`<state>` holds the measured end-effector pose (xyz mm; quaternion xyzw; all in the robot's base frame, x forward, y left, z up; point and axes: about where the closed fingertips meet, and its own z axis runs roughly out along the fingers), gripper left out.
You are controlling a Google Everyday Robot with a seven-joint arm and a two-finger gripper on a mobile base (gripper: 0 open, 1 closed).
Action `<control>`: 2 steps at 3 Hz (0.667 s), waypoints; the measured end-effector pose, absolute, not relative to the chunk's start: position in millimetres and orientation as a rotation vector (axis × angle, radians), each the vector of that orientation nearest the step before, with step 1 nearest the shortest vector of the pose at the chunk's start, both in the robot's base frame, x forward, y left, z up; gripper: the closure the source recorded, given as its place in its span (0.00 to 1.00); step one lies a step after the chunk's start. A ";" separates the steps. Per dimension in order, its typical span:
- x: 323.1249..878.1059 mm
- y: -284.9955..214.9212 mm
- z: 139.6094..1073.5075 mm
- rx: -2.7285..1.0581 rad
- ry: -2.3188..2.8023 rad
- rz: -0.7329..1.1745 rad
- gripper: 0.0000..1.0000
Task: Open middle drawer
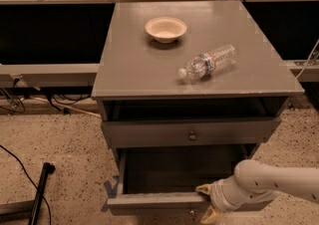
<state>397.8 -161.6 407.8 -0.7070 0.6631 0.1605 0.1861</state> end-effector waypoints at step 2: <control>406.5 -165.5 433.0 -1.953 1.845 0.379 0.33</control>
Offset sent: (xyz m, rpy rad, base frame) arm 0.0319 -0.0076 0.0452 0.0180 -0.1529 -0.0523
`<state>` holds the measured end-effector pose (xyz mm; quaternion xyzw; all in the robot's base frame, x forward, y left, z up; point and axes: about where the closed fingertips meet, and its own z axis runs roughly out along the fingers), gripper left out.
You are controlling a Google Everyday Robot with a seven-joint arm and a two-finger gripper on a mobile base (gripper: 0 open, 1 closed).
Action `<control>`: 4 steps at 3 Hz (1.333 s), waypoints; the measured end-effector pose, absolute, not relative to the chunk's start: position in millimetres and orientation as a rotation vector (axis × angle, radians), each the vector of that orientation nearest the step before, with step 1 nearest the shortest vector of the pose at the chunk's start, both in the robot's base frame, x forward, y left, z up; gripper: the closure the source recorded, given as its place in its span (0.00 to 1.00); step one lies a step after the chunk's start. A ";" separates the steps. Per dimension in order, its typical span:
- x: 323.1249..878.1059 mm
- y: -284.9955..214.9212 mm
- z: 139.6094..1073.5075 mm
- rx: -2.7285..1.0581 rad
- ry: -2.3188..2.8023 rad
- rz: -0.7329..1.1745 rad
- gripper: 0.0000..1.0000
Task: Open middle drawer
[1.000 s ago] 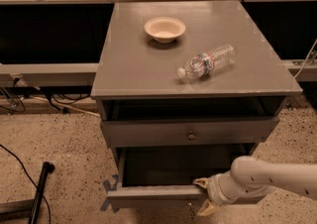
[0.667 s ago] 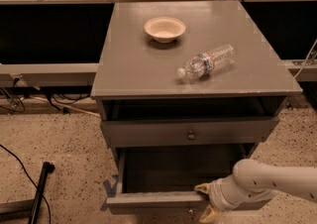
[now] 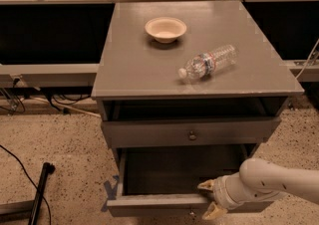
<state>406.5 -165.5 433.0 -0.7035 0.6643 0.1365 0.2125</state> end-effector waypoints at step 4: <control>492.9 -188.5 474.8 -1.868 1.847 0.141 0.73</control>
Offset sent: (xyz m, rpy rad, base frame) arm 0.0764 -0.0217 0.0595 -0.0473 -0.1920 -0.0571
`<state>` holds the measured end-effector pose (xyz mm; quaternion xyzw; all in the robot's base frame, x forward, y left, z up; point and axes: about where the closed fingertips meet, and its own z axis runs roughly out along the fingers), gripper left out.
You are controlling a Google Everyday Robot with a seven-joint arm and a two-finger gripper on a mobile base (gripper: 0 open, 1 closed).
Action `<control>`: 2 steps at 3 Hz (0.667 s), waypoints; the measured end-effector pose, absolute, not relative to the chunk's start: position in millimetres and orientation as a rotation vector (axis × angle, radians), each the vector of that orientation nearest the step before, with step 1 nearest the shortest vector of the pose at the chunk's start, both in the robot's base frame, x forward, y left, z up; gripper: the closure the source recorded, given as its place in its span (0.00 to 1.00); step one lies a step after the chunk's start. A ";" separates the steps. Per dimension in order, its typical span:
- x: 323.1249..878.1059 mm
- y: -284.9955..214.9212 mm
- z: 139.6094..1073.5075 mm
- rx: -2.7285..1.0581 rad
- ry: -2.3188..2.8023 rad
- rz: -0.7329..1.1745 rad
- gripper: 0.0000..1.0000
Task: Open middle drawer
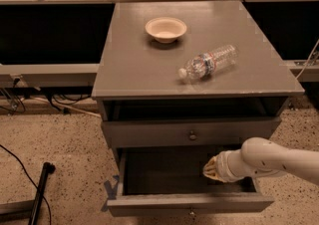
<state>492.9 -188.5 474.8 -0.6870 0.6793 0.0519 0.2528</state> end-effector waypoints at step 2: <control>511.1 -172.3 426.4 -1.880 1.896 0.228 1.00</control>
Offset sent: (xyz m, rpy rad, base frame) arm 0.0254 0.0272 -0.0833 0.0194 0.1471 0.0060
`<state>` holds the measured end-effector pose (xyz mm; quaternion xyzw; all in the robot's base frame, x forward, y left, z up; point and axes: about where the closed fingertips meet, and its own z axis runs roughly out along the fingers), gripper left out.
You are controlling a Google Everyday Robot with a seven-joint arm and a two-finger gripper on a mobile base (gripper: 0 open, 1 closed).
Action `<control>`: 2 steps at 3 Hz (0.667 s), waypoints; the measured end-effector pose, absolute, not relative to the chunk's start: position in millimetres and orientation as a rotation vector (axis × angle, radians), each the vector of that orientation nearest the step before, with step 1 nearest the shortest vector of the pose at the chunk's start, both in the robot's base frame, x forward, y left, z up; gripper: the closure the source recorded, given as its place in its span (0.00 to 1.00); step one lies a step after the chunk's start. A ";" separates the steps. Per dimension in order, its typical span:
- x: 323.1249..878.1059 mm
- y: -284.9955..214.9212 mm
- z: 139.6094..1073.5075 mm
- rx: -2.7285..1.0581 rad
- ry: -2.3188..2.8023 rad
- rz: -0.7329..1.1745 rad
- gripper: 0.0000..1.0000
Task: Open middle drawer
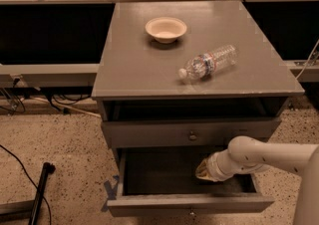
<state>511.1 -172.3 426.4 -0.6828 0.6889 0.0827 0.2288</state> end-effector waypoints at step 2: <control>485.2 -154.3 379.1 -1.938 1.926 0.412 1.00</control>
Offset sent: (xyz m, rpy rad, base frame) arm -0.0462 0.0222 -0.0678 0.0530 0.2234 0.0762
